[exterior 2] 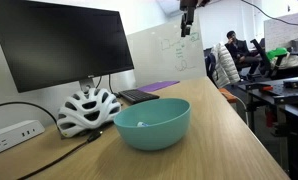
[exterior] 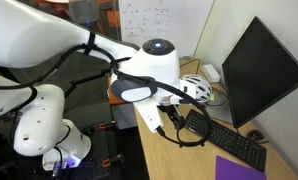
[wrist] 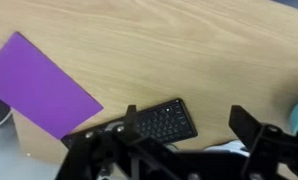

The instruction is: Move the bowl to the right

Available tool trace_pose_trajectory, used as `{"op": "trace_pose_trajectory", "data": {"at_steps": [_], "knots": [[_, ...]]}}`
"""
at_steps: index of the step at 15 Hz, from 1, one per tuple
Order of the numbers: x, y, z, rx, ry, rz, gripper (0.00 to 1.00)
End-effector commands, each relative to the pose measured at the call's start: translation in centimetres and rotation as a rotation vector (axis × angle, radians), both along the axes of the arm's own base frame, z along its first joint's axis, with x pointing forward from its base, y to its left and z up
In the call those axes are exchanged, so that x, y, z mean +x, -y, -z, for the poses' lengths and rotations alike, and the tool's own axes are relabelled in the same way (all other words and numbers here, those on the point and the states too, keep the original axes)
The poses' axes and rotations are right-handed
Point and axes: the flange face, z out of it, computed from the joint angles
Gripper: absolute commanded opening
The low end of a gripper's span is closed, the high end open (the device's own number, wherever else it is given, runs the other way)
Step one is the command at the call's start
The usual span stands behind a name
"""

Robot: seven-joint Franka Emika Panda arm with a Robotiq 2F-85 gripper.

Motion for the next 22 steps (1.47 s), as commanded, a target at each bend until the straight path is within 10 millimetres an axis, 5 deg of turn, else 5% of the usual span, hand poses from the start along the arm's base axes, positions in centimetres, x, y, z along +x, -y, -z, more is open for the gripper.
{"op": "trace_pose_trajectory", "data": {"at_steps": [1, 5, 9, 15, 22], "knots": [[0.0, 0.0, 0.0, 0.0, -0.001, 0.0, 1.0], [1.0, -1.9, 1.1, 0.069, -0.049, -0.017, 1.0], [2.9, -6.7, 3.9, 0.23, -0.114, -0.059, 1.0], [5.9, -16.5, 9.9, 0.42, -0.22, -0.158, 1.0], [9.2, -22.3, 17.4, 0.456, -0.334, -0.102, 1.0]]}}
